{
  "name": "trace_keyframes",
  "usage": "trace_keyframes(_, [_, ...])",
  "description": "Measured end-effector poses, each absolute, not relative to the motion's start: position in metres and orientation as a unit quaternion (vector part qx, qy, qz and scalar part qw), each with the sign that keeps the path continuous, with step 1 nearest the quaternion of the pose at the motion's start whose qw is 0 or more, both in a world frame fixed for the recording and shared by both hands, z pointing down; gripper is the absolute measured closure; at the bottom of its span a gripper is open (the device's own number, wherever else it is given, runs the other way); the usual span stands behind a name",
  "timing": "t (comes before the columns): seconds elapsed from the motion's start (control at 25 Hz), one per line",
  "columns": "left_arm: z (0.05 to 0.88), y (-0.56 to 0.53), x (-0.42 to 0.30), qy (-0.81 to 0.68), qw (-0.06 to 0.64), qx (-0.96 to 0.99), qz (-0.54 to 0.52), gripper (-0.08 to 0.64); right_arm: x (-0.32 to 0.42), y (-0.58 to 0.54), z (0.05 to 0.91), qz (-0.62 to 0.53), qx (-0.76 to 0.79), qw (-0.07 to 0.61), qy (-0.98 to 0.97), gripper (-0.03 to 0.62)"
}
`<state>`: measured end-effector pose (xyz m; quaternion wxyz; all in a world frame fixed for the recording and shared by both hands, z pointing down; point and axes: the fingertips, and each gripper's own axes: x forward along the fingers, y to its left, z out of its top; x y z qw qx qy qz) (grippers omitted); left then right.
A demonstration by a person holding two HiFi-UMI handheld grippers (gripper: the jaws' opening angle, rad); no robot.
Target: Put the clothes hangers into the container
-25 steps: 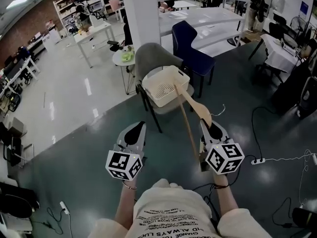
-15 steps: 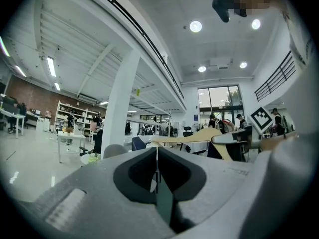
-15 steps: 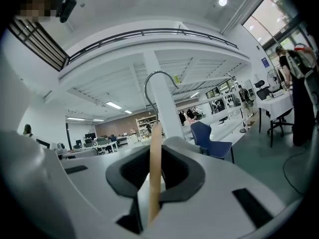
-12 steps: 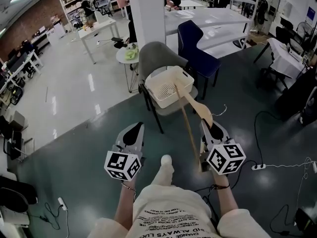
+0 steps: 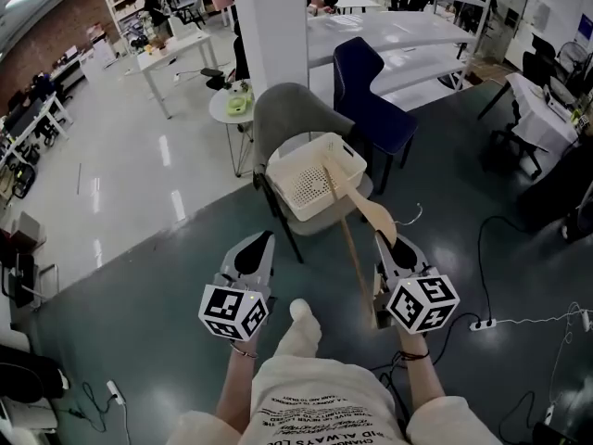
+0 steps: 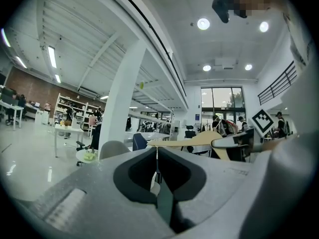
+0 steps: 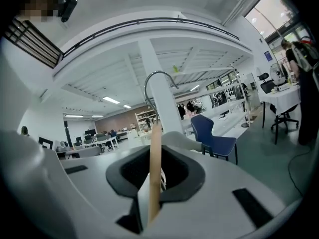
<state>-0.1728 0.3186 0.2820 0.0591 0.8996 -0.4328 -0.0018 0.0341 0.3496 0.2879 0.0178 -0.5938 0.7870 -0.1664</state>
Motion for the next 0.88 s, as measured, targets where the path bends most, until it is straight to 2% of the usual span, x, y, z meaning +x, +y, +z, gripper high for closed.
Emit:
trace_keyframes(0.48, [0.304,0.179,-0.167,-0.427,0.095,0.899,0.018,0.534,0.052,0.214,0.311,-0.212,-0.606,0.011,0.766,0.537])
trace_keyframes(0.88, [0.316,0.129,-0.165,-0.411,0.113,0.904,0.024,0.534,0.063,0.164,0.323,-0.239,-0.623,0.028,0.744,0.537])
